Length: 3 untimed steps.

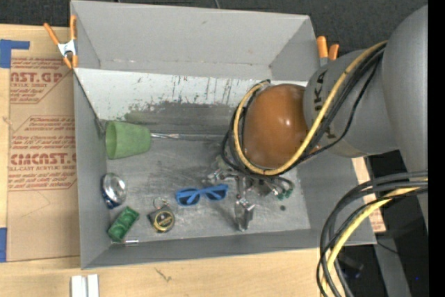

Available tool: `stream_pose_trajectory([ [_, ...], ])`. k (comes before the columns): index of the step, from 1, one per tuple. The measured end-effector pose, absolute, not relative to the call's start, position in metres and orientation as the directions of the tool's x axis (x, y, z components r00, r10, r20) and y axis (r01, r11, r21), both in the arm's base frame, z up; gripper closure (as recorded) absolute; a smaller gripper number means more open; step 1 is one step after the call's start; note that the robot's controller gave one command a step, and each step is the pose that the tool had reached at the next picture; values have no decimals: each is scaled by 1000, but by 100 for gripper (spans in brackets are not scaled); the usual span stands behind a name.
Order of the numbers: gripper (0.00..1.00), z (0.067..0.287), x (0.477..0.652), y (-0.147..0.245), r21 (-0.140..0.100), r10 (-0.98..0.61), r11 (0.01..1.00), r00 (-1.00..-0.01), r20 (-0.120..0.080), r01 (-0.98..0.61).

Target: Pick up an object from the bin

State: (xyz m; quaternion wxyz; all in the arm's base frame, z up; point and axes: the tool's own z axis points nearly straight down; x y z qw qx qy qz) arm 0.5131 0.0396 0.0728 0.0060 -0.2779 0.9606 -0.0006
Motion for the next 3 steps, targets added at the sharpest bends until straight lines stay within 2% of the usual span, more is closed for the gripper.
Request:
stream_pose_trajectory([
  [1,100,72,512,40,-2,-534,845,-845,-9,-534],
  [2,100,199,489,40,-4,-606,796,-796,-7,-606],
  [3,100,243,525,-22,-7,-772,635,-635,-4,-772],
])
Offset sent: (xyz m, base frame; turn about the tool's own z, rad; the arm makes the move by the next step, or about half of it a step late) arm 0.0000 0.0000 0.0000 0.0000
